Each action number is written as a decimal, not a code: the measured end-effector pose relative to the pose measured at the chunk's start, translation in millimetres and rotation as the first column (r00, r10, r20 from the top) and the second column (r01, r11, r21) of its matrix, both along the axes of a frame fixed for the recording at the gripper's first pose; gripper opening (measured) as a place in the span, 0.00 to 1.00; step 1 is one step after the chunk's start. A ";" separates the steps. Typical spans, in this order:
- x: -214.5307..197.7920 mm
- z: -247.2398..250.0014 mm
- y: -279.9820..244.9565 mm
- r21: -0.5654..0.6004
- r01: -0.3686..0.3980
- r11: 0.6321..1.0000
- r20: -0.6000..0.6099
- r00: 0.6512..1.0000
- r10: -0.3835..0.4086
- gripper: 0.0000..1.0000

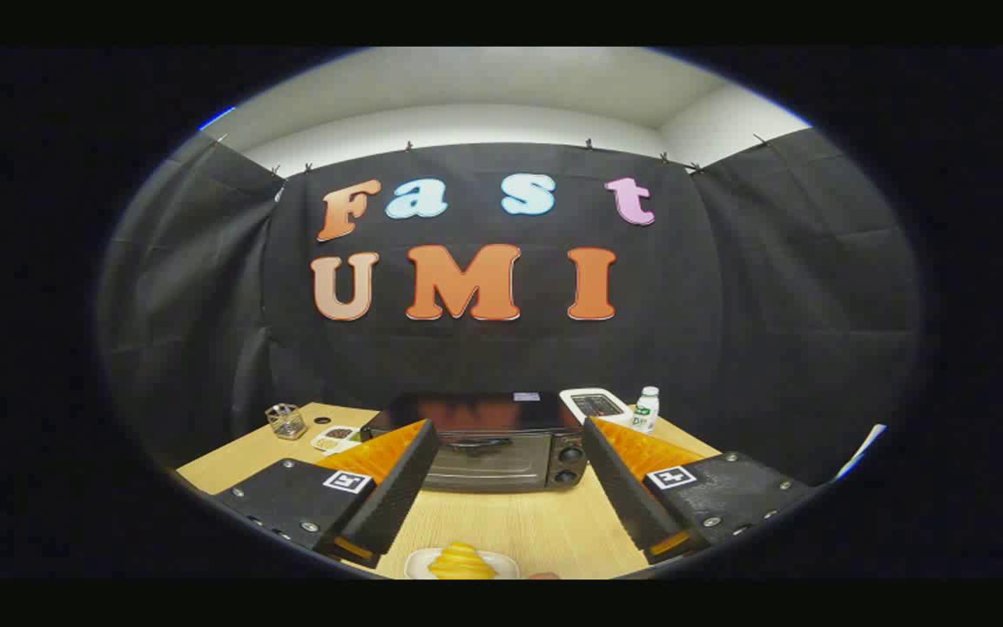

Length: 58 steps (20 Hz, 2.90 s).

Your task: Open the toaster oven, put the food inside, and close the toaster oven door.

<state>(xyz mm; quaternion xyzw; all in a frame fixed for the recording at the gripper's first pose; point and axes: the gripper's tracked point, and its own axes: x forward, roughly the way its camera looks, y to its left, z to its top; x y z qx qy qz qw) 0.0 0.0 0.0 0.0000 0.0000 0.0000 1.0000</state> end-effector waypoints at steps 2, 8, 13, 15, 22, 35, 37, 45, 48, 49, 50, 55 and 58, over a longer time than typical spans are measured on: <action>1.1 -0.8 -4.9 -0.012 0.020 1.000 0.000 1.000 -0.020 0.99; 0.5 -3.2 -7.3 -0.008 0.029 1.000 -0.010 1.000 -0.029 0.99; -1.6 -8.7 -5.9 -0.028 0.030 0.999 -0.015 0.999 -0.030 0.99; -1.5 -10.4 -5.7 -0.027 0.026 0.999 -0.018 0.999 -0.026 0.99; -2.0 -12.0 -6.8 -0.023 0.025 0.999 -0.021 0.999 -0.025 0.99; 19.6 -27.6 7.6 -0.039 0.012 0.999 -0.064 0.998 -0.015 0.99; 29.8 -32.1 11.7 -0.038 0.009 0.999 -0.077 0.997 -0.012 0.99; 88.2 -52.8 50.0 -0.017 -0.061 0.998 -0.156 0.986 0.057 0.99; 124.6 -69.7 53.8 -0.038 -0.050 0.998 -0.203 0.978 0.041 0.99; 136.3 -73.3 52.6 -0.059 -0.037 0.998 -0.214 0.977 0.024 0.99; 146.9 -75.9 51.3 -0.072 -0.026 0.997 -0.221 0.975 0.009 0.99; 191.2 -92.9 66.8 -0.103 -0.040 0.994 -0.271 0.963 0.010 0.99; 203.2 -106.9 72.3 -0.113 -0.044 0.993 -0.309 0.951 0.007 1.00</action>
